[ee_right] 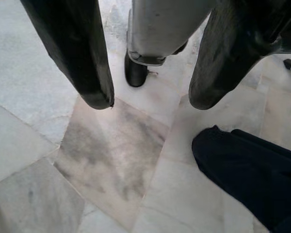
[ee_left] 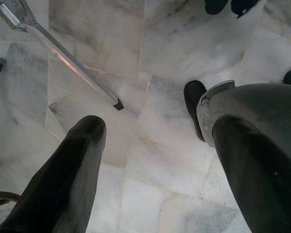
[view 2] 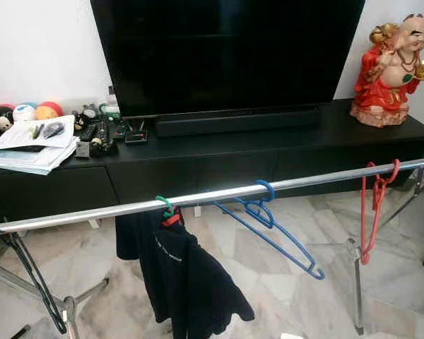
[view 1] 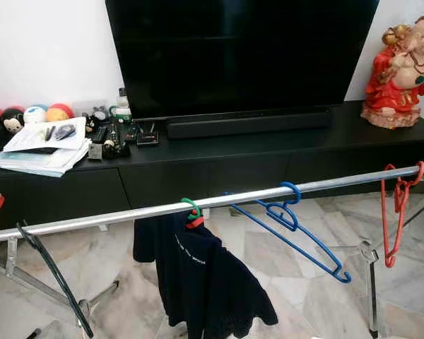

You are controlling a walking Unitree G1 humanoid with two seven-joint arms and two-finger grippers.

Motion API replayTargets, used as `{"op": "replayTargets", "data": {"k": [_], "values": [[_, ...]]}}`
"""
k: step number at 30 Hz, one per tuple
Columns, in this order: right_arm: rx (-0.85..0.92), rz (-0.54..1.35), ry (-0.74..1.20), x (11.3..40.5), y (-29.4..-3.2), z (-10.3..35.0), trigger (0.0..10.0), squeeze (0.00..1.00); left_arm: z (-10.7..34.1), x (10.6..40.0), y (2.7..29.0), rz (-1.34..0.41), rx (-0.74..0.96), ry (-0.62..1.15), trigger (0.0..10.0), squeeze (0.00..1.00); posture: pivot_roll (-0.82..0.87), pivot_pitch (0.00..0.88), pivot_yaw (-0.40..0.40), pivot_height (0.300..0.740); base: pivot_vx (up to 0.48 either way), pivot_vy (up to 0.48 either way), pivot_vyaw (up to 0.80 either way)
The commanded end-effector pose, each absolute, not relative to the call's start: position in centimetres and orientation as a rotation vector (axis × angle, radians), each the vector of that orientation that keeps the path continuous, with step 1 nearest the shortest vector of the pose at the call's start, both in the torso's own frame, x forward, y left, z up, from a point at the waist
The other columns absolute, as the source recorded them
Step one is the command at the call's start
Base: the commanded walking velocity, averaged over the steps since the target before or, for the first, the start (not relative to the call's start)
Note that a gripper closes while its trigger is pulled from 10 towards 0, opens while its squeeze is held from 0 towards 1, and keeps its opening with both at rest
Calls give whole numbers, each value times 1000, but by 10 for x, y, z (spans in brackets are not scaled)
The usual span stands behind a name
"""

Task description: Hang hanger

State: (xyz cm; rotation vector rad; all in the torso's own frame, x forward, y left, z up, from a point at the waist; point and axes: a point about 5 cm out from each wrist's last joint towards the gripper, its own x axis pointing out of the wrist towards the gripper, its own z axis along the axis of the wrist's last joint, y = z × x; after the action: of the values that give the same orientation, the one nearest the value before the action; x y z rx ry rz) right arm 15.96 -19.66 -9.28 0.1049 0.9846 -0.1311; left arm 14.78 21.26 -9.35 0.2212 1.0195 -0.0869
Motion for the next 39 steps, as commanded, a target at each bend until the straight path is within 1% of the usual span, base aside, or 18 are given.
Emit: {"op": "replayTargets", "data": {"k": [1,6,21,29,37,39], "values": [[113,-133,999,156,-196,-95,10000,0,-96,141,217,-80,226,1048,10000,0,103,9,28,740,0,0,0],[112,-130,1010,151,-194,-97,10000,0,-95,141,217,-81,225,1047,10000,0,104,8,27,740,0,0,0],[112,-124,1011,153,-190,-97,10000,0,-94,147,214,-91,229,1033,10000,0,102,0,33,740,0,0,0],[110,-122,1006,157,-190,-95,10000,0,-93,145,220,-88,230,1035,10000,0,102,0,33,740,0,0,0],[108,-120,1005,157,-189,-95,10000,0,-95,141,218,-84,226,1047,10000,0,103,0,30,740,0,0,0],[108,-120,1005,157,-189,-95,10000,0,-96,141,216,-85,224,1049,10000,0,102,0,30,740,-242,0,0]]}}
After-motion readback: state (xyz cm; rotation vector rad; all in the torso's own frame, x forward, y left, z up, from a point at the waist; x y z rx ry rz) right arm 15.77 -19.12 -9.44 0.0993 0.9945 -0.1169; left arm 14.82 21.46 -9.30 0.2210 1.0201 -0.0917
